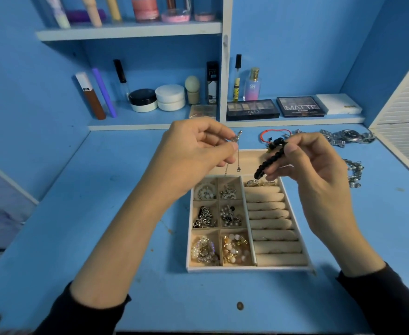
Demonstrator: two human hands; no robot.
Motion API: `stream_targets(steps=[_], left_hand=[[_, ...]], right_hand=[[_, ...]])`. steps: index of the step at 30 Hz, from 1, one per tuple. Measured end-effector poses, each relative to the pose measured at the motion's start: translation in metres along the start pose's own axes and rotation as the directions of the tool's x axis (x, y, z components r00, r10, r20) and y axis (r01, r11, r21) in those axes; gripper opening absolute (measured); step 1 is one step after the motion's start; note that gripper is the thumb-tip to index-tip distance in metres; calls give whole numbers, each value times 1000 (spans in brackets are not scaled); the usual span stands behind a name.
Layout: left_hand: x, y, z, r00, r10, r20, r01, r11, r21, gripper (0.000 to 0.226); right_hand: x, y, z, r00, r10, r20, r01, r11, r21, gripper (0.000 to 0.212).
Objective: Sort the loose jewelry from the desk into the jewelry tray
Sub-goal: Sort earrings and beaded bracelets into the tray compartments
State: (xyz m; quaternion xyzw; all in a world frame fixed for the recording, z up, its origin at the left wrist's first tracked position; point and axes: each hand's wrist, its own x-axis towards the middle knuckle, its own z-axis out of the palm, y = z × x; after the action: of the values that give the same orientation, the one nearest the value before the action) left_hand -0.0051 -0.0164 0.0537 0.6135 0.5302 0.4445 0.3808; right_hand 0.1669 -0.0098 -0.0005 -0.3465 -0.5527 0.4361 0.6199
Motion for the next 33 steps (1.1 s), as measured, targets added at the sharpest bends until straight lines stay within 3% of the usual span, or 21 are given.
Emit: stream_targets(steps=[11,16,20,23,25,29,33], left_hand=[[6,-37,10,993,-115,13,113,988,104,10],[6,-51,17,997,-59,50,26,870,492,7],[9,-56,18,990,-53,132,-37,797,603,12],[11,-59,11,996,-32,78,-16,838,546,15],[14,-66,4,997,12,-82,24,903,429,16],[20,-90,-7,933,75,-352,11,972,236,20],[24,-104,-10,903,64,-425,0,989,150,21]], right_hand=[[-1,-1,-1,1000,-1,7,1,1000,-2,5],[0,-2,0,1000,-5,15,5,1000,-15,5],[4,-4,2,1000,-5,23,6,999,-45,6],[9,-9,5,995,38,97,-27,993,-114,7],[14,-10,10,977,124,171,-100,984,-147,8],[25,-4,27,915,280,291,-250,959,-137,13],[32,8,43,851,368,374,-278,921,-273,10]])
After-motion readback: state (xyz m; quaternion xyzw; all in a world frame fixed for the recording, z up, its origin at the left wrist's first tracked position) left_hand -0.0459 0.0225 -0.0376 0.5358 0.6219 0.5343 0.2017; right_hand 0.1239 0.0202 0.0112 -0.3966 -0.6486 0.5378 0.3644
